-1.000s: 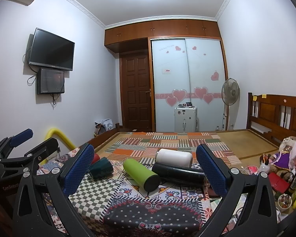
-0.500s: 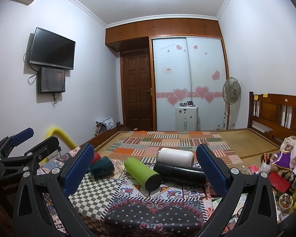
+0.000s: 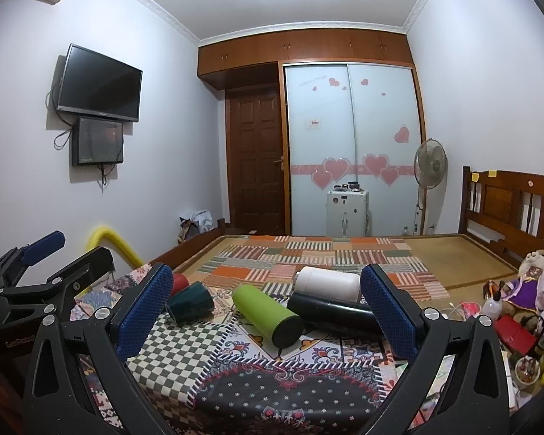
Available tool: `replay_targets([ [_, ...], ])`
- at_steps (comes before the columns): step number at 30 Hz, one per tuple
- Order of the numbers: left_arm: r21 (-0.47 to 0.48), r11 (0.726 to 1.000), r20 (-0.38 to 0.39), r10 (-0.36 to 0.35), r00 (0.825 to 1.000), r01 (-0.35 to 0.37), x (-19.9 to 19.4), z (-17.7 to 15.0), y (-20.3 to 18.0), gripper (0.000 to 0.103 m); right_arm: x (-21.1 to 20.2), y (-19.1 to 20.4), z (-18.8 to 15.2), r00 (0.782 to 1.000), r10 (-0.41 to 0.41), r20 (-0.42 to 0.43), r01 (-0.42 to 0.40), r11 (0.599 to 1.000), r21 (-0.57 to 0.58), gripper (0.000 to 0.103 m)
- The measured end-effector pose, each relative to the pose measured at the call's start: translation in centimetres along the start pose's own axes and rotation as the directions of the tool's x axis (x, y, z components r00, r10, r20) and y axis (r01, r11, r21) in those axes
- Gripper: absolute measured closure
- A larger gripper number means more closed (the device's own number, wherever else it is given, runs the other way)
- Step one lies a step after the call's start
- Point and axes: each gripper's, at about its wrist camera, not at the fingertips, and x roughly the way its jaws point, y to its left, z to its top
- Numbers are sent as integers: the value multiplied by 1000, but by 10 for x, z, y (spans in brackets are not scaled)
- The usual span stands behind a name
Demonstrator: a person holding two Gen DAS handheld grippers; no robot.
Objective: Flip cup upright
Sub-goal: 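Reach the right gripper to the lying lime-green bottle and close around it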
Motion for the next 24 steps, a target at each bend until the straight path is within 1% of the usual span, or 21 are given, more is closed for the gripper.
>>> replay_targets([
  [5,-8,1000,-31,0,1000,0,19,-7,8,0,19,-2,-3,998,20,-53,-21,999,-26,0],
  [8,-11,1000,-55,6,998,-7,35,-14,17,0,43,-3,-4,993,23,-113,-31,997,-70,0],
  [13,-17,1000,-103,16,995,-18,62,-30,35,0,86,-5,-8,975,7,-220,-43,986,-159,0],
  [14,-14,1000,-113,21,993,-23,68,-33,38,0,98,-5,-9,969,12,-249,-58,983,-176,0],
  [17,-11,999,-138,35,990,-36,84,-42,48,0,129,-5,-11,945,32,-327,-103,974,-204,0],
  [18,-15,999,-149,33,988,-36,90,-46,51,0,143,-6,-13,930,45,-364,-128,970,-206,0],
  [19,-19,999,-157,29,987,-33,93,-49,55,0,151,-6,-14,921,53,-386,-142,968,-207,0],
  [20,-25,999,-167,25,986,-29,98,-53,58,0,167,-5,-17,901,66,-428,-169,963,-209,2],
  [21,-29,999,-175,23,984,-28,102,-57,60,0,175,-4,-19,890,73,-450,-185,960,-210,4],
  [22,-29,999,-179,23,984,-29,105,-60,62,0,191,-3,-23,866,84,-492,-214,953,-214,8],
  [23,-28,999,-183,25,983,-30,107,-63,63,0,200,-2,-25,851,88,-518,-229,950,-214,12],
  [24,-27,999,-186,26,982,-31,110,-66,65,0,211,-1,-28,830,100,-549,-251,946,-206,13],
])
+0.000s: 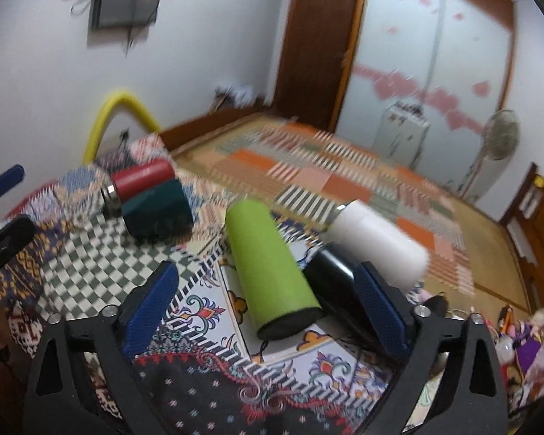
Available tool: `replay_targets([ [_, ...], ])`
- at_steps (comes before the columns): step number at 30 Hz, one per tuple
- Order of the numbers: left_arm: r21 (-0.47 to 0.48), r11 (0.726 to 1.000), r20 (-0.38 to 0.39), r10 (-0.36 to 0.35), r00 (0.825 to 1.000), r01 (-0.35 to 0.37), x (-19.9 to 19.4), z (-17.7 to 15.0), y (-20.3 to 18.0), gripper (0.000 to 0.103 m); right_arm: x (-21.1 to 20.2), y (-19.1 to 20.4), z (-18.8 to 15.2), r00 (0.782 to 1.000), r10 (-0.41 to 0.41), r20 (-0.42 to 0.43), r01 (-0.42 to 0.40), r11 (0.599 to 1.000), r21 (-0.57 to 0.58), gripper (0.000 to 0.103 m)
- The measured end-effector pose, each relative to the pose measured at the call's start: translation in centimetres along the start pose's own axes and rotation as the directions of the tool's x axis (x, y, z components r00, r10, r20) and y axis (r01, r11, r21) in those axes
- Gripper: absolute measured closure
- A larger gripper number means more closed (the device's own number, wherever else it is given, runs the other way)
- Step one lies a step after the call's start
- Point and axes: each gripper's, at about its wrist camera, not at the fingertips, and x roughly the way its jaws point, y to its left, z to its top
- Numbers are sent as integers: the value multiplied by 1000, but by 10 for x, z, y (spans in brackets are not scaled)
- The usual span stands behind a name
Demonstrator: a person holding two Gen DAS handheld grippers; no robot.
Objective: Flip cup upright
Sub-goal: 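Reach the right gripper to the lying lime-green bottle and close around it, then lift the lime-green bottle with the right gripper off the bed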
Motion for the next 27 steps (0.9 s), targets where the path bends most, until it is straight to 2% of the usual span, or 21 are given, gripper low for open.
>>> replay_targets([
  [1,0,1000,-4,0,1000,0,3,-2,1,0,16,-2,4,998,32,-52,-32,999,-7,15],
  [5,-4,1000,-17,-3,1000,3,12,-8,4,0,51,-6,11,985,48,-167,-55,998,-38,27],
  [9,-7,1000,-22,-2,1000,1,19,-13,8,0,77,-11,15,961,88,-260,-99,995,-32,30],
  [12,-7,1000,-26,-5,1000,5,21,-14,10,0,90,-14,18,938,127,-322,-140,990,-18,38],
  [16,-1,1000,-31,-7,999,7,24,-17,10,0,99,-20,23,911,152,-384,-164,986,0,38],
  [20,5,1000,-35,-2,999,2,27,-19,10,0,113,-16,23,883,132,-451,-166,986,-36,37],
  [25,-1,1000,-39,0,999,0,30,-20,11,0,118,-6,21,875,69,-479,-144,982,-122,35],
  [27,-2,1000,-42,0,999,0,31,-20,11,0,116,-4,21,879,54,-473,-130,983,-130,37],
])
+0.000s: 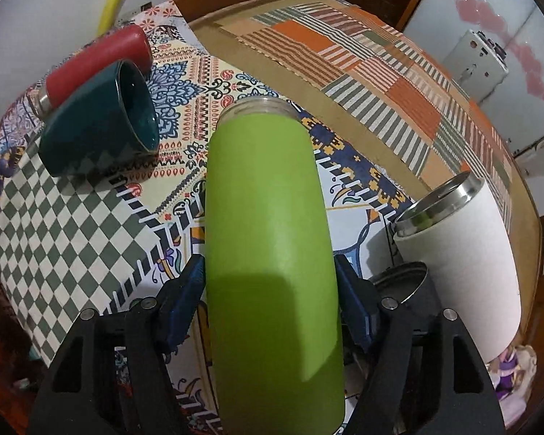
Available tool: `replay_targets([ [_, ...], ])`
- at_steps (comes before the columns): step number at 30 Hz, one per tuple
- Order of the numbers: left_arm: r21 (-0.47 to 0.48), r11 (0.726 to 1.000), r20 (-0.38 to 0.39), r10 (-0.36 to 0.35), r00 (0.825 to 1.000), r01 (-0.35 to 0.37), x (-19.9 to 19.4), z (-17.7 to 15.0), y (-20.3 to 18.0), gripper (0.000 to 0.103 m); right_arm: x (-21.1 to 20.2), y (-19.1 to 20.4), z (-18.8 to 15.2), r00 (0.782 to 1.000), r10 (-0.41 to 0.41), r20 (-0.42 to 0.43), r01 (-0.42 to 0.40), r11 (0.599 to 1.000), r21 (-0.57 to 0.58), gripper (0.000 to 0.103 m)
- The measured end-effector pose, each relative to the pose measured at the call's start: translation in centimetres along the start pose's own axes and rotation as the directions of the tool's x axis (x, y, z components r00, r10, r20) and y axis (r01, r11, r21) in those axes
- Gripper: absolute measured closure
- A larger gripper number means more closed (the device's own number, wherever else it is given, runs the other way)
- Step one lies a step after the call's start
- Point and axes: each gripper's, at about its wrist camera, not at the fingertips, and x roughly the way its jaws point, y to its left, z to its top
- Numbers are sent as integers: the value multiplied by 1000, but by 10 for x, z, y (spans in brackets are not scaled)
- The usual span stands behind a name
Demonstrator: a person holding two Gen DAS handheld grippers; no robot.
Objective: Flip cup upright
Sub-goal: 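Lift the lime-green bottle with the right gripper off the bed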
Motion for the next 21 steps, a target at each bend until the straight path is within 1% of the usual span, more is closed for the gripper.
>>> replay_targets([
  [1,0,1000,0,-1,1000,1,0,0,0,0,-4,2,-1,1000,6,10,-6,1000,-2,40],
  [5,1,1000,-1,-1,1000,1,0,0,0,0,-19,13,-4,998,47,43,-46,999,-29,41],
  [7,2,1000,-2,-1,1000,1,0,0,-1,0,-17,17,-4,998,58,35,-57,998,-24,41],
  [11,11,1000,3,4,1000,-4,0,-1,-2,0,-1,22,-4,996,85,-11,-85,996,-21,41],
  [15,6,1000,4,4,1000,-4,0,-1,0,0,0,24,-4,996,92,6,-92,996,-9,42],
  [21,-4,1000,6,14,1000,-14,-3,0,3,0,-5,27,-12,997,79,15,-79,996,33,42],
])
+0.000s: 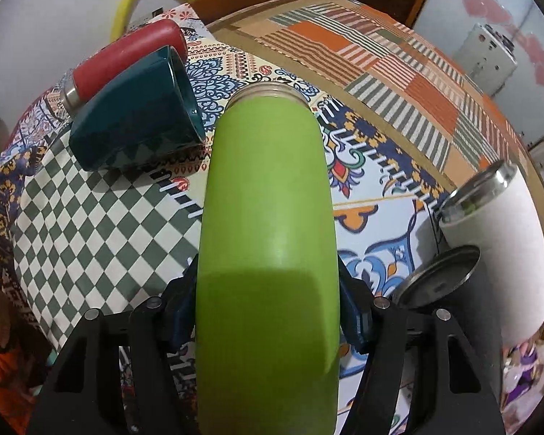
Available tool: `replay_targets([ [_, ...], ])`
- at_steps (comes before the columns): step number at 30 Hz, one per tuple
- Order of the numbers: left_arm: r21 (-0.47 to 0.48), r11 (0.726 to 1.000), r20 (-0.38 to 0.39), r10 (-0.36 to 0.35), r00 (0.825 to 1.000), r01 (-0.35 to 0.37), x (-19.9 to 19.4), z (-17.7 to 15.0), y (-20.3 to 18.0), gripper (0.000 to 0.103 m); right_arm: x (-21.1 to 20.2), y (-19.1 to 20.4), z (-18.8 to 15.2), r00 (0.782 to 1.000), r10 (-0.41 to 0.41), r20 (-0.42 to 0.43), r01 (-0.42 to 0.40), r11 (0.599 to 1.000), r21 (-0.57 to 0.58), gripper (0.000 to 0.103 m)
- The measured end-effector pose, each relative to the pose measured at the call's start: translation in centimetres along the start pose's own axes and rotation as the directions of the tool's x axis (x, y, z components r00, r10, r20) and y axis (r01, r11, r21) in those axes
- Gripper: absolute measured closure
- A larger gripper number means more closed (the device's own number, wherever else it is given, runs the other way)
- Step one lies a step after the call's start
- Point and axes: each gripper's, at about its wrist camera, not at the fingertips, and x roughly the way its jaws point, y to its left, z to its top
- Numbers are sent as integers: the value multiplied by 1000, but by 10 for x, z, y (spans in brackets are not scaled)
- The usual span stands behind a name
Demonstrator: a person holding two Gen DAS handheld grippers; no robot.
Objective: Flip cup upright
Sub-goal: 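Lift the lime-green bottle with the right gripper off the bed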
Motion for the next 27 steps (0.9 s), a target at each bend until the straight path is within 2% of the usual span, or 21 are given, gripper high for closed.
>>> replay_targets([
  [7,-6,1000,-8,17,1000,-17,-12,3,3,0,-34,18,-28,997,-38,60,37,999,20,42],
  [13,-14,999,-18,33,999,-33,-28,4,8,0,-60,50,-55,994,-26,109,26,1000,4,42],
  [22,-20,999,-70,38,997,-39,-41,-9,18,0,-48,82,-63,995,47,89,-41,997,-69,42],
  [27,-14,999,-100,32,994,-34,-37,-17,18,0,-31,91,-61,998,48,43,-44,995,-91,42],
])
